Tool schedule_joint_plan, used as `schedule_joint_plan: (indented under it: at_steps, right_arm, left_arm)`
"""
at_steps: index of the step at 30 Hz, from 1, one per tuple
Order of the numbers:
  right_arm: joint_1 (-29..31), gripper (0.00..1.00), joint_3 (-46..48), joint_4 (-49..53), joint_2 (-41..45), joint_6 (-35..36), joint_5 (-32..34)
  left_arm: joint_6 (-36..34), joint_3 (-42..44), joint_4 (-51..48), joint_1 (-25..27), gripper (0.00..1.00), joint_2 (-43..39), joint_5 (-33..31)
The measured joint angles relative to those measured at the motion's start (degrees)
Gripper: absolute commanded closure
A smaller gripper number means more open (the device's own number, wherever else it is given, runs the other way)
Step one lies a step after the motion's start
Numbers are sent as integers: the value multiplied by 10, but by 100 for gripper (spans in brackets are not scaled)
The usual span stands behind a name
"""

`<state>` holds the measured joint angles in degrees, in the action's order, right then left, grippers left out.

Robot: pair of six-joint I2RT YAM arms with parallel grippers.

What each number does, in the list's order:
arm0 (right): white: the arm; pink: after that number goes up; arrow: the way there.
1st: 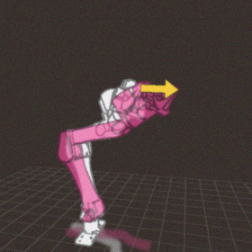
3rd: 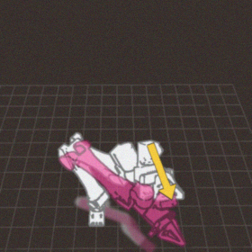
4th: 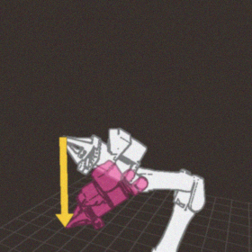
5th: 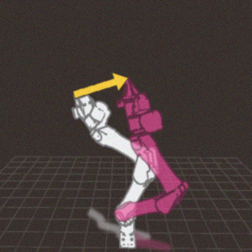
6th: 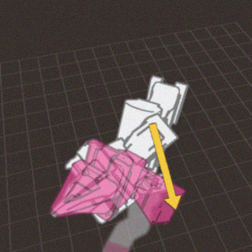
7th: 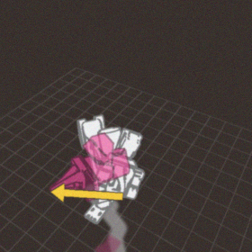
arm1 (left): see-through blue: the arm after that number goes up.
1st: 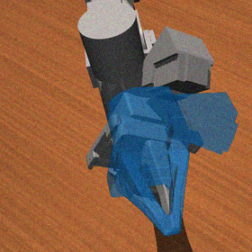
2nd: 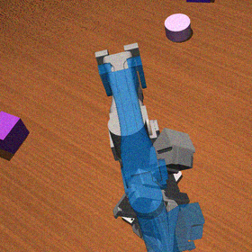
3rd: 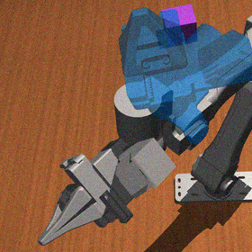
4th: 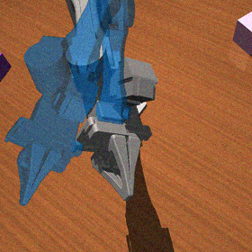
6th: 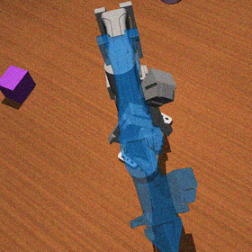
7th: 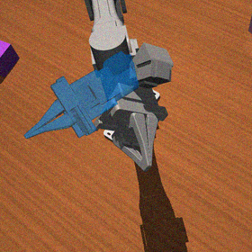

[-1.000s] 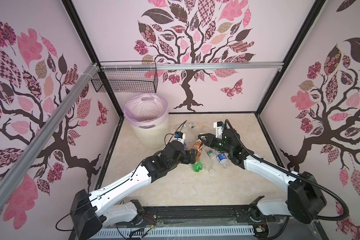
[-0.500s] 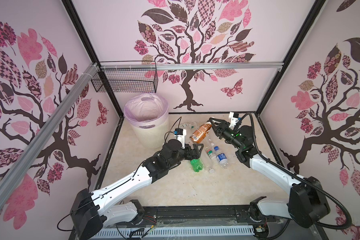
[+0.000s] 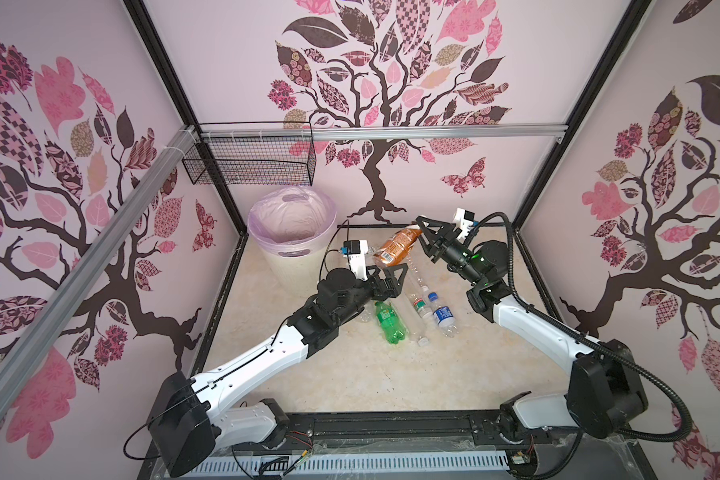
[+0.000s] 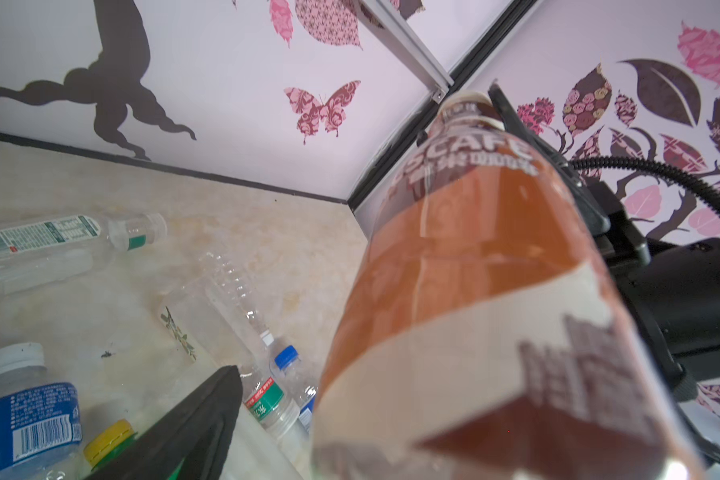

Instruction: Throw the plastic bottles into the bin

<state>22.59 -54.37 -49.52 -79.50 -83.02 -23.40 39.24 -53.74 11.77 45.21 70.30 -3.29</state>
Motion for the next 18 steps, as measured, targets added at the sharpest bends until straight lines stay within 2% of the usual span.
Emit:
schedule_joint_plan:
  at_steps: [11,18]
  right_arm:
    - [0,73,-32,-48,-93,-75,-4]
    - [-3,73,-82,-54,-117,-83,-7]
  left_arm:
    - [-11,-54,46,-25,5,22,-19]
    - [-22,-108,40,-39,6,56,-10]
